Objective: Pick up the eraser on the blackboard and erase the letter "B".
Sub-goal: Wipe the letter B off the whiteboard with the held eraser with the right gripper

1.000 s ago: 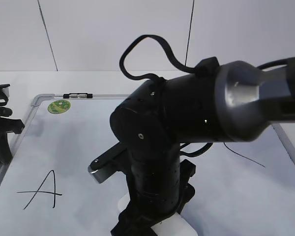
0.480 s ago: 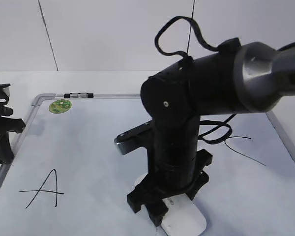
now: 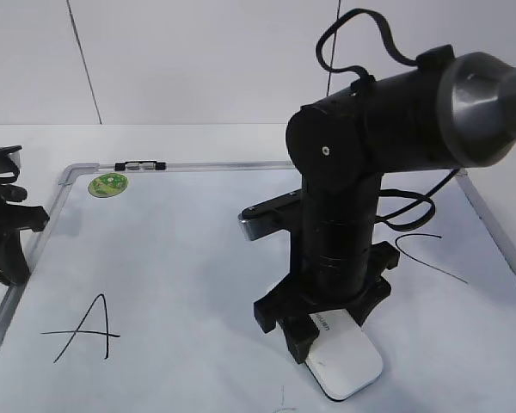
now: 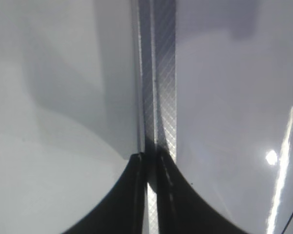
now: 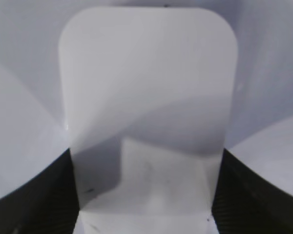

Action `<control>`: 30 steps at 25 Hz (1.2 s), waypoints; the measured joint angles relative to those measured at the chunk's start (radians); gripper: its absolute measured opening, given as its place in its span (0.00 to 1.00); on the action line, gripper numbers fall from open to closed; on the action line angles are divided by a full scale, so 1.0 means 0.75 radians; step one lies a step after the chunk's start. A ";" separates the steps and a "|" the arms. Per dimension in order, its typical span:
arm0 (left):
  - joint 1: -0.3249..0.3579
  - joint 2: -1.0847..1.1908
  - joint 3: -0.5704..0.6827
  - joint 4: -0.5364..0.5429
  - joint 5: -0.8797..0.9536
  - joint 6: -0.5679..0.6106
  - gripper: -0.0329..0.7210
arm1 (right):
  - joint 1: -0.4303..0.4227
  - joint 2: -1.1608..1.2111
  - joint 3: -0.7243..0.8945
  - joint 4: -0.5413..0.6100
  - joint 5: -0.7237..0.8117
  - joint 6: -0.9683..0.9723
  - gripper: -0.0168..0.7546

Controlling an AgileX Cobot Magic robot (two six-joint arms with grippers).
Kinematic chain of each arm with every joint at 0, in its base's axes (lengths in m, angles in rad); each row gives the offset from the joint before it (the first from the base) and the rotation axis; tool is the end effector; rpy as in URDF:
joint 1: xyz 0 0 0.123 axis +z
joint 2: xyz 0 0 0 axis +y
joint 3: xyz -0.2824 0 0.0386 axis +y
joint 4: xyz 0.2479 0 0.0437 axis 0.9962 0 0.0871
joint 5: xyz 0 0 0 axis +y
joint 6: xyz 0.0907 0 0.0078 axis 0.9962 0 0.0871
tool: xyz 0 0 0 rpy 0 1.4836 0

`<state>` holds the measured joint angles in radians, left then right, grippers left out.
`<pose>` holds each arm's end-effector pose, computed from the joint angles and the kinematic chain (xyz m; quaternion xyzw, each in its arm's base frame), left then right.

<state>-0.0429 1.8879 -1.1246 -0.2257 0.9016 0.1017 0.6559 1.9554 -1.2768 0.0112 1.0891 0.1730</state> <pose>0.3334 -0.0303 0.1499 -0.0018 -0.9961 0.0881 0.0008 0.2784 0.2154 0.1582 0.2360 -0.9702 0.0177 0.0521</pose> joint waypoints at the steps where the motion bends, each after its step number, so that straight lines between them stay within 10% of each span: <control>1: 0.000 0.000 0.000 -0.001 0.000 0.000 0.07 | 0.000 0.001 -0.007 -0.001 0.009 0.000 0.71; 30: 0.000 0.000 -0.002 -0.003 0.006 -0.002 0.06 | 0.058 -0.147 -0.281 -0.071 0.168 -0.066 0.71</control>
<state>-0.0429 1.8879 -1.1265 -0.2282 0.9063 0.1001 0.6992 1.8449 -1.4877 -0.0420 1.2154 0.1232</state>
